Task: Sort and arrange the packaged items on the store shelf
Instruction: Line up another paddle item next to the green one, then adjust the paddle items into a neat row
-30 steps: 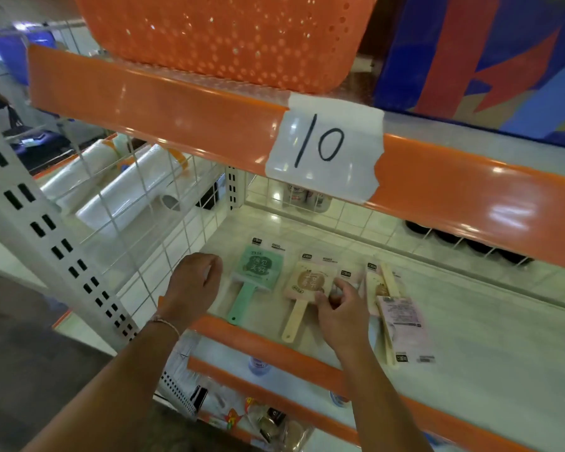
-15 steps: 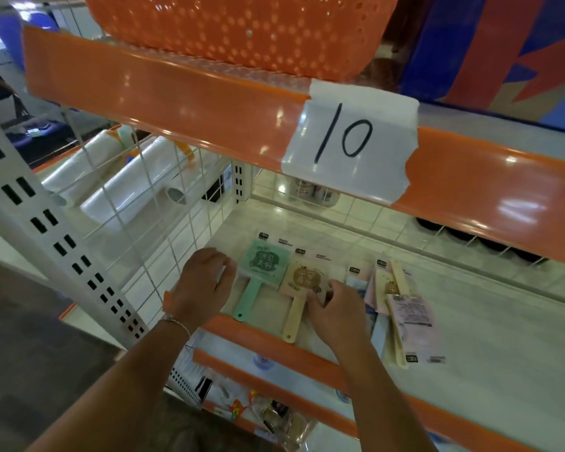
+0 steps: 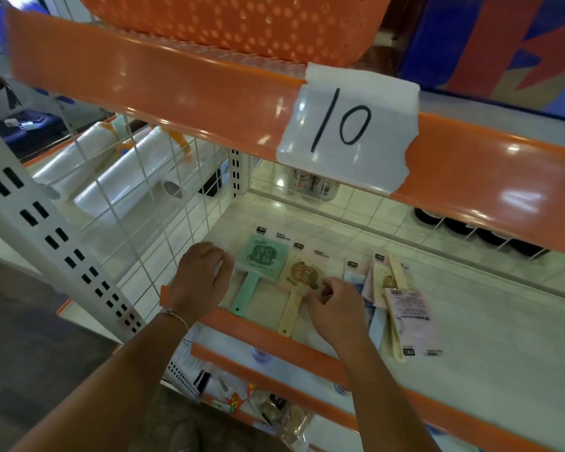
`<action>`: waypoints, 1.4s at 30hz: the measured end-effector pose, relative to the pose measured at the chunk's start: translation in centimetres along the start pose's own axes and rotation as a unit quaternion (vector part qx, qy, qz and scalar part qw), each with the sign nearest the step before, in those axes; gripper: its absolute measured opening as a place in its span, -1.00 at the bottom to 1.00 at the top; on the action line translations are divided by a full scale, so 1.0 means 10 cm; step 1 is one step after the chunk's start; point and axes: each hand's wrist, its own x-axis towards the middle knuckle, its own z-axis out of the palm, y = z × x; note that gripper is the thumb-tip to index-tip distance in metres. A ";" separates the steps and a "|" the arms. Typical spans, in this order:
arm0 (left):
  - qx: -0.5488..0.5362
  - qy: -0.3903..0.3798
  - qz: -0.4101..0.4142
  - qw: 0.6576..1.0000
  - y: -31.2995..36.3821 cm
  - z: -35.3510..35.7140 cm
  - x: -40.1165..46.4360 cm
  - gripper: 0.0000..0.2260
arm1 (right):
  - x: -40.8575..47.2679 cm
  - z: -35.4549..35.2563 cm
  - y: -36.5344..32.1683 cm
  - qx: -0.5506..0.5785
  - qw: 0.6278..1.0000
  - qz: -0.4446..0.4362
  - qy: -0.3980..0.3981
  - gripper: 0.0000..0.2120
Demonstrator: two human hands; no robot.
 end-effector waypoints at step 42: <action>-0.411 -0.269 -0.159 0.856 1.84 0.46 -0.24 -0.70 | -0.62 -0.93 0.47 0.157 0.980 -0.039 0.111 -0.41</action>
